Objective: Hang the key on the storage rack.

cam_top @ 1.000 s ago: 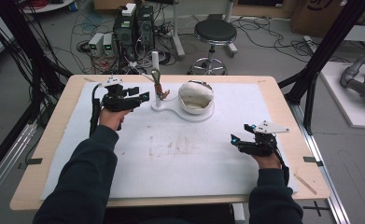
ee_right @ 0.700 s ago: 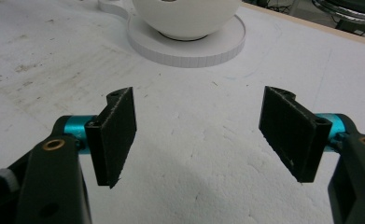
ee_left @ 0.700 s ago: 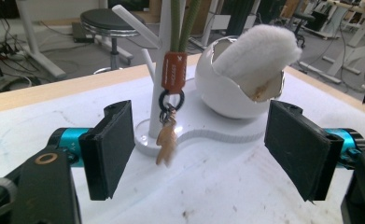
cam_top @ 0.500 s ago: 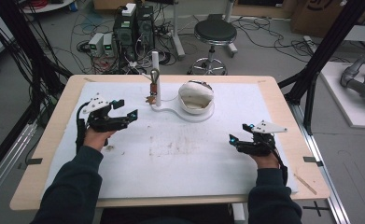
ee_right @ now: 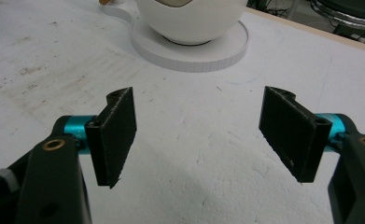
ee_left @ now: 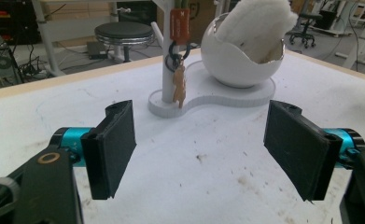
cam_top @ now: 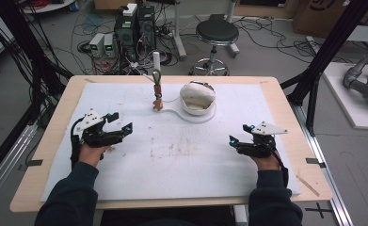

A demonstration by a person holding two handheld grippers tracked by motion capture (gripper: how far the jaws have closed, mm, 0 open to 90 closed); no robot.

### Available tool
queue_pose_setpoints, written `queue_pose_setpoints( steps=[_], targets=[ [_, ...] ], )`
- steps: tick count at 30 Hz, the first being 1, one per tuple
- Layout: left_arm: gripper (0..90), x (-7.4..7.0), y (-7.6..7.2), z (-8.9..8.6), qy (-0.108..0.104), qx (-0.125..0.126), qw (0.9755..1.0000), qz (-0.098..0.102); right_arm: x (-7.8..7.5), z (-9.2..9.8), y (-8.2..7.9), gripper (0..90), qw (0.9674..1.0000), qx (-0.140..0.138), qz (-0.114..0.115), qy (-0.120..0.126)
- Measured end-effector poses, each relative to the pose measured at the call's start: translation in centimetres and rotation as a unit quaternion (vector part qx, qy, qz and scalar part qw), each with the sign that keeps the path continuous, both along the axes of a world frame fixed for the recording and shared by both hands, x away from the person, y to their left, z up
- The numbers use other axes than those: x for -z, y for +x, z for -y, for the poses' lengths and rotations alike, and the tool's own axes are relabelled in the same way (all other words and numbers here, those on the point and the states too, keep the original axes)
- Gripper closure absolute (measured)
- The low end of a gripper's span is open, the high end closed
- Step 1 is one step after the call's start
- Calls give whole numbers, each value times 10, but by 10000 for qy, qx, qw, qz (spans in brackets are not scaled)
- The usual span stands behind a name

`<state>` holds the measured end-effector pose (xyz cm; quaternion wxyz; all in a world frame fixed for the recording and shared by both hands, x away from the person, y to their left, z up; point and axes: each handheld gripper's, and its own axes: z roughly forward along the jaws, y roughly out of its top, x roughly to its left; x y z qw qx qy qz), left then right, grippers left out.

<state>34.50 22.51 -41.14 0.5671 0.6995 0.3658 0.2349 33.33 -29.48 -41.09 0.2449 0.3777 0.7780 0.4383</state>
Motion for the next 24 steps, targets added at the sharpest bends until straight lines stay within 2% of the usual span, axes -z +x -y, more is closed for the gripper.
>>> queue_pose_setpoints(
  steps=[5,10,14,24],
  targets=[
    [249,2,-4,-5,-31,-71,10000,31,-1,0,-1,280,10000,41,29,1],
    [249,6,-5,-6,54,-91,9999,-8,-1,-2,1,280,10000,46,14,-7],
    [249,6,-4,-7,24,-152,9999,22,0,-1,1,279,10000,51,7,-9],
    [249,9,-3,-9,-30,-224,9997,-69,0,1,1,279,10000,77,-7,25]
  ],
)
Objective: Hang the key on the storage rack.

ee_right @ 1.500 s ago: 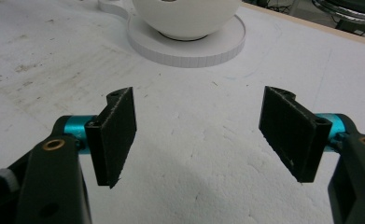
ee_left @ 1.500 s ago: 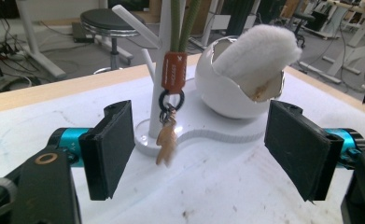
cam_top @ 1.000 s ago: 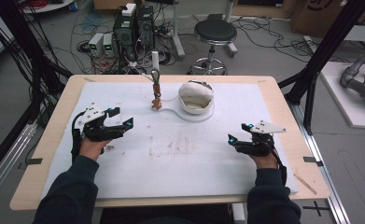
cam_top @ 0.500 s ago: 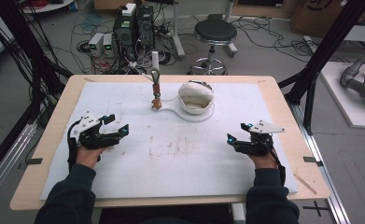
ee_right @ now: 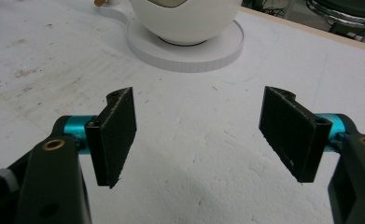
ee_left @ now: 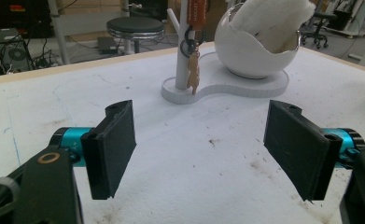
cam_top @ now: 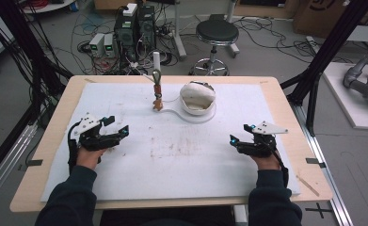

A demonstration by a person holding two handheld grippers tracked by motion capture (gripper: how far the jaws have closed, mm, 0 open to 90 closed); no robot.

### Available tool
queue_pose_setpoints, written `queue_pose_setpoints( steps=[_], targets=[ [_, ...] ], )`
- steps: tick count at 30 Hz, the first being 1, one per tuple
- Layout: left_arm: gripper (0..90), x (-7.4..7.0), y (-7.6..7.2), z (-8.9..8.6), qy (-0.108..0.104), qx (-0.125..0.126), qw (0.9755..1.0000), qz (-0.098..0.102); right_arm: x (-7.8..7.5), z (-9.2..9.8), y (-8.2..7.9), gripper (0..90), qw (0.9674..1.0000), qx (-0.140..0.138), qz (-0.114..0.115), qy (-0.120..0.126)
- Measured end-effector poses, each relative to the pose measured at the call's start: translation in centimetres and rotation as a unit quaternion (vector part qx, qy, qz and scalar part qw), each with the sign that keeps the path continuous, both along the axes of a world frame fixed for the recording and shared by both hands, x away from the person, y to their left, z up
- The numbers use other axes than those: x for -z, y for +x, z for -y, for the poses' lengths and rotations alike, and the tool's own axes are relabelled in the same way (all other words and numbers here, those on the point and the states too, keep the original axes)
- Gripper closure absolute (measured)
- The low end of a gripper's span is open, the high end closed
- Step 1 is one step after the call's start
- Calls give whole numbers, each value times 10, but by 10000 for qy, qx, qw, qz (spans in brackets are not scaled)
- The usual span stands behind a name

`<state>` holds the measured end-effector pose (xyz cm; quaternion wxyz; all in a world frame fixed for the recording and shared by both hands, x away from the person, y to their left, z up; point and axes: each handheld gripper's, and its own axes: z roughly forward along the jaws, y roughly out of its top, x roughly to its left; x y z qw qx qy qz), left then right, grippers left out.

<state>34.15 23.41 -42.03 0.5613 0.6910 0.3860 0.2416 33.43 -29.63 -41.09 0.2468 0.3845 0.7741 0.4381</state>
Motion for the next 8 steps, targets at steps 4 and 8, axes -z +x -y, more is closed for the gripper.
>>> queue_pose_setpoints(
  steps=[4,8],
  targets=[
    [250,1,0,-2,-10,-44,10000,-35,0,-1,0,279,10000,-12,1,-8],
    [250,2,-1,-3,-44,-68,10000,-49,0,-1,0,279,10000,-15,14,-2]
  ],
)
